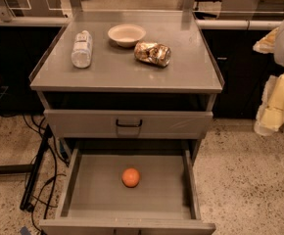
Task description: Pick orange from middle drawer and place on counter
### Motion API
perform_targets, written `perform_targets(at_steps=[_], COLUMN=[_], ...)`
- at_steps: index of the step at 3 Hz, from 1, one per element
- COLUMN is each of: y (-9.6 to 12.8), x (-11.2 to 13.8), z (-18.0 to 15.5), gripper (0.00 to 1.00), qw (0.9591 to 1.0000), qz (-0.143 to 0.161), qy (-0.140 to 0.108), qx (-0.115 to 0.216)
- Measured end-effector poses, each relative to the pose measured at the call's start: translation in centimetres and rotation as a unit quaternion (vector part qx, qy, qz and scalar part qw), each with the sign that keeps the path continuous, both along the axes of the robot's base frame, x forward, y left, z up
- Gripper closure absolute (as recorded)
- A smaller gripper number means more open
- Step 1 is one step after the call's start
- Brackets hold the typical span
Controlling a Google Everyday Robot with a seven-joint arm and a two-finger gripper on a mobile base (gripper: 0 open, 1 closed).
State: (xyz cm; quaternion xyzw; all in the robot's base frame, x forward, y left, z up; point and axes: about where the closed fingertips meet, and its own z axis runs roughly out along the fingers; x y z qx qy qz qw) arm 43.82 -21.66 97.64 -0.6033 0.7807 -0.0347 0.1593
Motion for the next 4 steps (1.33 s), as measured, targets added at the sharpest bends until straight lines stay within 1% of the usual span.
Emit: perform_targets(at_steps=[1,2,3,4], y=[0.0,1.5,2.9,3.6], x=[0.0,-0.3,-1.5,-2.0], z=[0.0,-1.9,-6.0,-9.7], gripper=[0.0,0.0,0.0,0.0], qw=[1.0,0.9995,0.9948,0.9893], qz=[0.0,-0.001,-0.003,-0.01], qy=[0.0,0.003,-0.011,-0.023], qx=[0.0,0.031,0.101,0.144])
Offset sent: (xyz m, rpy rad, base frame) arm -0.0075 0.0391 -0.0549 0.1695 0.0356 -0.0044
